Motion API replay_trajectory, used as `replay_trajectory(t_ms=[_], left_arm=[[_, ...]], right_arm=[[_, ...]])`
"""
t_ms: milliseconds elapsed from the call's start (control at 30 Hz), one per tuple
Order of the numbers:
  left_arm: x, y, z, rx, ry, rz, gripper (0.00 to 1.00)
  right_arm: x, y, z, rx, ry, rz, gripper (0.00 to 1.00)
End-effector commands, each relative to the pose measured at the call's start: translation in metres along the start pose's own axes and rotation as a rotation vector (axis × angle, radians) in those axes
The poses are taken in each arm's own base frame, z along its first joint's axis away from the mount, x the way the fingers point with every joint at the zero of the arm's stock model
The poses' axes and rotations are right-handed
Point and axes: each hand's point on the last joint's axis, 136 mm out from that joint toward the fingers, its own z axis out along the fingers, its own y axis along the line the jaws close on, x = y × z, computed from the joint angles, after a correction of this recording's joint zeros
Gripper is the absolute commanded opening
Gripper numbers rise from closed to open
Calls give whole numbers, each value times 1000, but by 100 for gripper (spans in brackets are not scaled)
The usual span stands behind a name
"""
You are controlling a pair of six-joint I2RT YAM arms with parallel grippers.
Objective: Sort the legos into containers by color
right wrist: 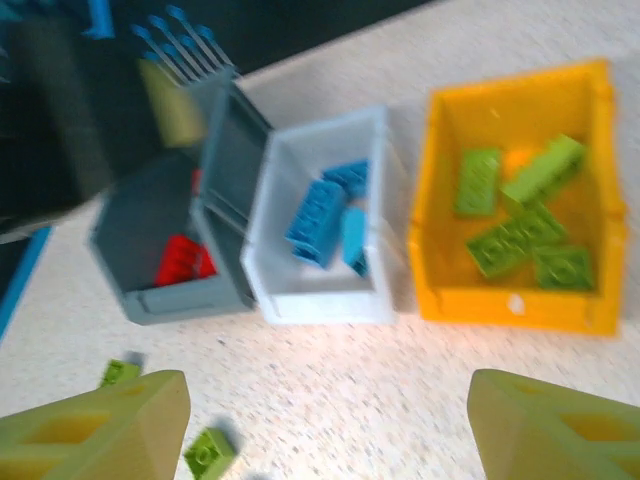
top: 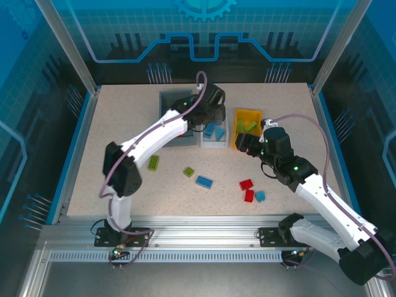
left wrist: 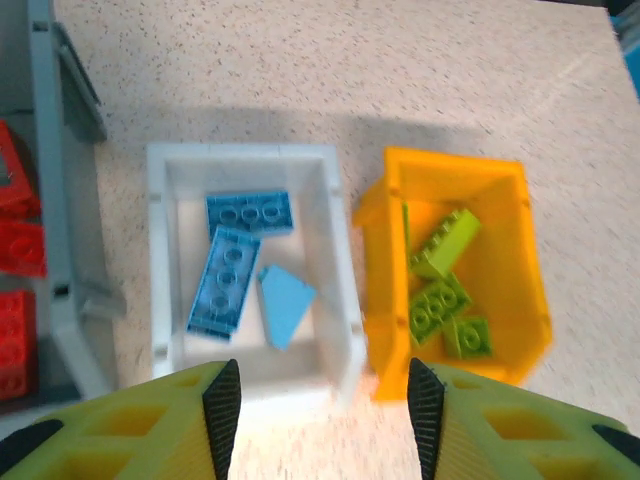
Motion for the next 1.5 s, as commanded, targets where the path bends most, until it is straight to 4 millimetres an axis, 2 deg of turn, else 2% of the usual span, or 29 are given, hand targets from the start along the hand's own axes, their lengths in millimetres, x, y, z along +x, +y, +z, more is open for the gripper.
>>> replay_trajectory(t_ms=[0, 100, 200, 267, 367, 433, 467, 633, 700, 767, 833, 1000, 1133, 1233, 1333, 1467], left_arm=[[15, -14, -40, 95, -43, 25, 53], [49, -19, -68, 168, -34, 81, 55], [85, -5, -85, 173, 5, 85, 54], [111, 18, -91, 130, 52, 32, 54], [146, 59, -96, 52, 98, -78, 54], [158, 91, -107, -15, 80, -150, 55], [162, 106, -115, -46, 59, -184, 55], [169, 175, -160, -176, -69, -345, 55], [166, 196, -179, -204, -135, -398, 55], [162, 212, -197, -210, -200, -438, 55], [156, 218, -209, -193, -251, -456, 55], [144, 228, -228, -209, -305, -448, 56], [135, 231, -237, -222, -346, -420, 56], [132, 234, -242, -226, -368, -410, 56], [134, 239, -245, -229, -376, -414, 56], [140, 242, -245, -225, -366, -420, 56]], right_arm=[[44, -33, -10, 202, 169, 36, 73], [69, -33, -12, 236, 237, 54, 72], [81, -30, -11, 232, 241, 56, 72], [84, -18, -8, 172, 252, 32, 72], [91, 23, -2, 23, 283, -137, 72], [103, 42, 4, -20, 312, -261, 73], [106, 61, 6, -73, 329, -315, 74], [148, 121, 29, -203, 450, -586, 76], [164, 149, 38, -263, 473, -686, 79], [172, 164, 55, -253, 499, -731, 78], [169, 173, 70, -227, 485, -739, 78], [161, 201, 91, -232, 472, -685, 80], [191, 218, 125, -182, 550, -534, 80], [207, 231, 150, -123, 548, -467, 81], [216, 241, 170, -95, 547, -384, 82], [222, 249, 191, -61, 525, -360, 84]])
